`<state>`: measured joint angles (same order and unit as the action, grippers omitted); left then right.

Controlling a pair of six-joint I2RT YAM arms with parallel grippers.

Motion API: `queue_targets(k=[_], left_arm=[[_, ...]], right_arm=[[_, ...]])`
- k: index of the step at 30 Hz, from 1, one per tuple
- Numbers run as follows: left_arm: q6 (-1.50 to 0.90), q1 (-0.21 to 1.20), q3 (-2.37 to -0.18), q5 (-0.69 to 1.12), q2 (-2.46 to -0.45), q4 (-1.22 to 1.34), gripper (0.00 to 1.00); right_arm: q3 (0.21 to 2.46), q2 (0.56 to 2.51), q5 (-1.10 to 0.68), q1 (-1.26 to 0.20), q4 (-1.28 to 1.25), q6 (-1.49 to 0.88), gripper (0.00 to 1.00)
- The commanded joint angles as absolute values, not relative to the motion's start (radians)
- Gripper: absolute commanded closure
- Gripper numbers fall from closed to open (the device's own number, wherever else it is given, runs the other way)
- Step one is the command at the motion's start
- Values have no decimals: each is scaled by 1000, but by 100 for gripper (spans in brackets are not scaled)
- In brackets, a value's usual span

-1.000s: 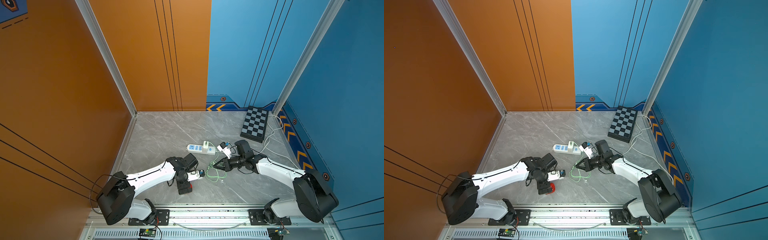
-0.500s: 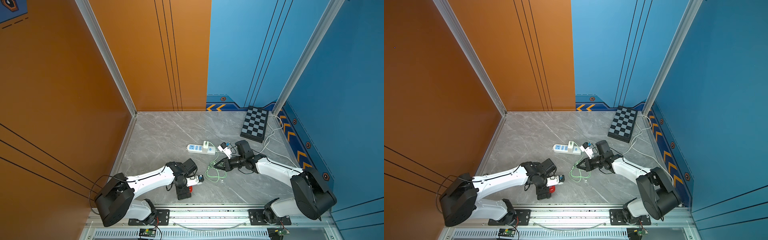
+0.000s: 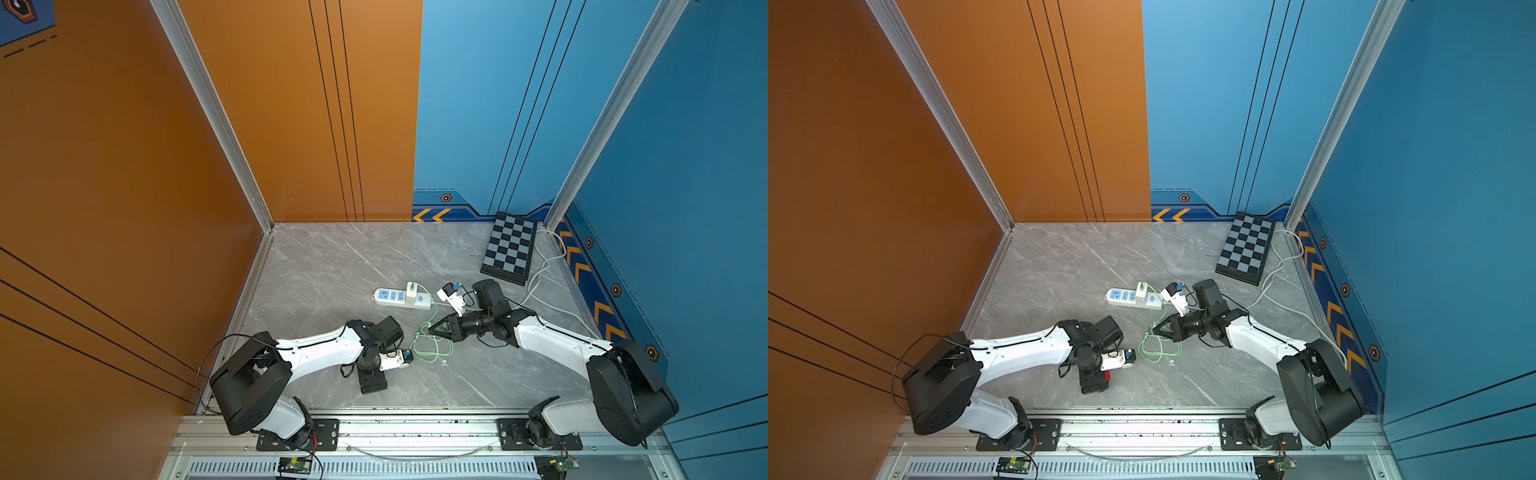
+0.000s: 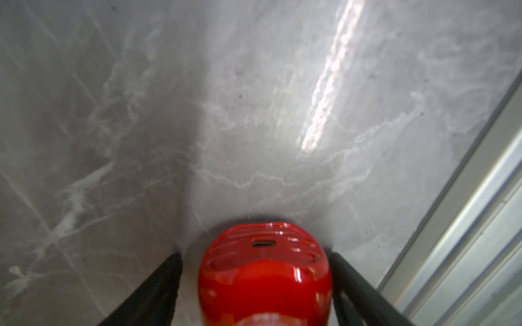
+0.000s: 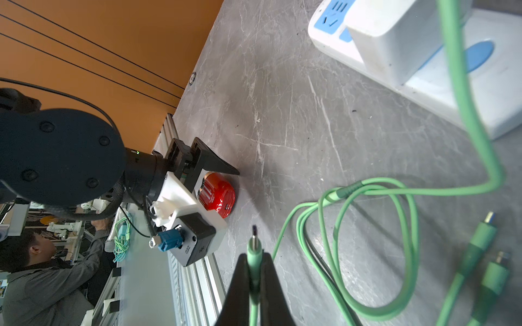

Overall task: Charge the electric shaver
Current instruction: Pick up the electric shaver from the center of the board.

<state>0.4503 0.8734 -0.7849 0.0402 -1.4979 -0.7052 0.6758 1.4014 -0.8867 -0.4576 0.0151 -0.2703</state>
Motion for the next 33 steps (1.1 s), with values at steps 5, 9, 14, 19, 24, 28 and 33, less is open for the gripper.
queue_targets(k=[5,9,14,19,24,28,33], left_arm=[[461,884,-774,70,-1568,-706,32],[459,878,-757,35,-1531,-718,26],[483,844,-711,-28,-1426,-737,7],[503,843,-678,-47,-1401,-721,7],[500,852,-703,-29,-1459,-703,12],[501,854,-727,-16,-1503,-699,21],[502,855,-725,-14,-1505,-701,36]], right_arm=[[659,1395,-892,-441,0,-285,100],[667,1402,-897,-436,3,-284,100],[667,1399,-892,-437,6,-284,100],[658,1396,-884,-439,-5,-292,100],[649,1386,-884,-439,-10,-297,100],[640,1369,-879,-439,-8,-298,100],[633,1364,-876,-437,-17,-304,100]])
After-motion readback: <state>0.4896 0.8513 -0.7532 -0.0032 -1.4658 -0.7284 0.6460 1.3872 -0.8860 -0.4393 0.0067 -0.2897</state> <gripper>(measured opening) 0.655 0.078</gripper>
